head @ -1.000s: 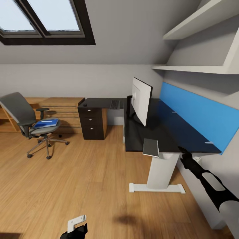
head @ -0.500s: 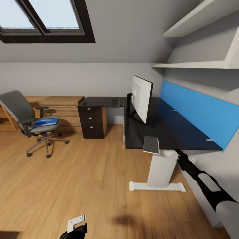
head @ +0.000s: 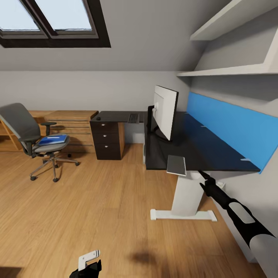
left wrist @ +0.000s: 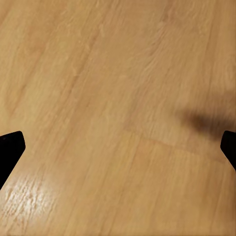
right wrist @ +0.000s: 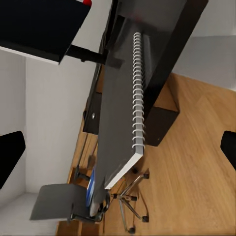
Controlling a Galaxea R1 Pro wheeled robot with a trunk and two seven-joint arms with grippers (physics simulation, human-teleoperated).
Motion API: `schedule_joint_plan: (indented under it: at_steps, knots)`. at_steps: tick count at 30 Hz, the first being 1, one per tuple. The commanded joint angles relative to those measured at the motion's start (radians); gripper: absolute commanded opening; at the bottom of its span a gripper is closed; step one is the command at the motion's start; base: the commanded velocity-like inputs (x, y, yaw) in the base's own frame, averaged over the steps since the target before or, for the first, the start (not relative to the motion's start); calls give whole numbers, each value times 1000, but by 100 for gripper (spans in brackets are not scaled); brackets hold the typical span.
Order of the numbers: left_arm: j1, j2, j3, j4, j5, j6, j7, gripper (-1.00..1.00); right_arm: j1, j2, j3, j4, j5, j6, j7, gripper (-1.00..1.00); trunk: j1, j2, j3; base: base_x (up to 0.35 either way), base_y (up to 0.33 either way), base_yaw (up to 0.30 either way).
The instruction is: In the bedroom, organize the workspace by keeping the computer under the desk, ensuring the monitor is on the desk, placing the keyboard on the desk next to the monitor, placing the mouse on the desk next to the keyboard, moving the folder from the swivel chair onto the desk next to the mouse, stacking the notebook on top of the folder with the pen on top of the notebook, and positioning the swivel chair next to the desk.
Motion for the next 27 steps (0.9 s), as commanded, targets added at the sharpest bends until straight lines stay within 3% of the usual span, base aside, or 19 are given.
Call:
schedule_joint_plan:
  at_steps: [1, 15, 27]
  knots:
    - [-1, 1, -5, -2, 4, 3, 9, 100, -1, -1, 5, 1, -10, 5, 5, 100, 4, -8, -4, 0, 0, 0]
    - [-1, 1, -5, -2, 4, 3, 9, 100, -1, 0, 6, 0, -9, 16, 17, 100, 58, -106, -48, 0, 0, 0]
    - [-1, 7, -4, -1, 3, 2, 0, 100, -1, 9, 8, -6, 12, 16, 21, 100, 58, -106, -48, 17, 40, 0]
